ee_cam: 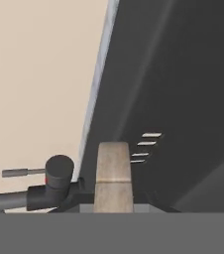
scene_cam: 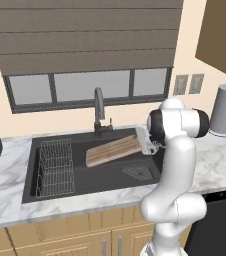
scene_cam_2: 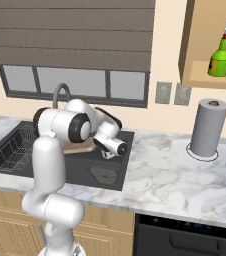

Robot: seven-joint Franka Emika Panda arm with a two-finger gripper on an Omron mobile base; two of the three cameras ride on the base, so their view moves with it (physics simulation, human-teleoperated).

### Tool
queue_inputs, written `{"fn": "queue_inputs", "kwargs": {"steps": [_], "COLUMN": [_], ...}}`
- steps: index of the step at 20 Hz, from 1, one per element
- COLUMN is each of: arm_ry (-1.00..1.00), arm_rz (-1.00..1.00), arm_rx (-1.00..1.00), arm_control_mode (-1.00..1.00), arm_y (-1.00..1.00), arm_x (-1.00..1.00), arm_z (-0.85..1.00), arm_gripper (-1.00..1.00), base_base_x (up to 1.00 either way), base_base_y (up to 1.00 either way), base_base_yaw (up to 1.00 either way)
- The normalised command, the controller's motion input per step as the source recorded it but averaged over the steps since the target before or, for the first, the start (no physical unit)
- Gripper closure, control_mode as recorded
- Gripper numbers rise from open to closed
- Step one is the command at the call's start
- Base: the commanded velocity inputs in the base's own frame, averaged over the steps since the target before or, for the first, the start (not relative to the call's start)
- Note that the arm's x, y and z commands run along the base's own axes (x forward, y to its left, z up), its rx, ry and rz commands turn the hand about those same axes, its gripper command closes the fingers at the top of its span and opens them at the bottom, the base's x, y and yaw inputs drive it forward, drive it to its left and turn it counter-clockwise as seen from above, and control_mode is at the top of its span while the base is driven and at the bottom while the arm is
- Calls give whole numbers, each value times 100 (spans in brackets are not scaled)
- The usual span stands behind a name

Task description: Move the cutting board and knife to the sink. Then move spray from the cabinet to the counter.

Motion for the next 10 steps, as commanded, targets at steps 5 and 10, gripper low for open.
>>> {"fn": "queue_inputs", "kwargs": {"steps": [5,10], "arm_ry": [-11,-11], "arm_rz": [5,12], "arm_rx": [-9,-8], "arm_control_mode": [-100,-100], "arm_y": [0,0], "arm_x": [-4,-17], "arm_z": [-1,-1], "arm_gripper": [100,100], "base_base_x": [0,0], "base_base_y": [0,0], "base_base_yaw": [0,0]}}
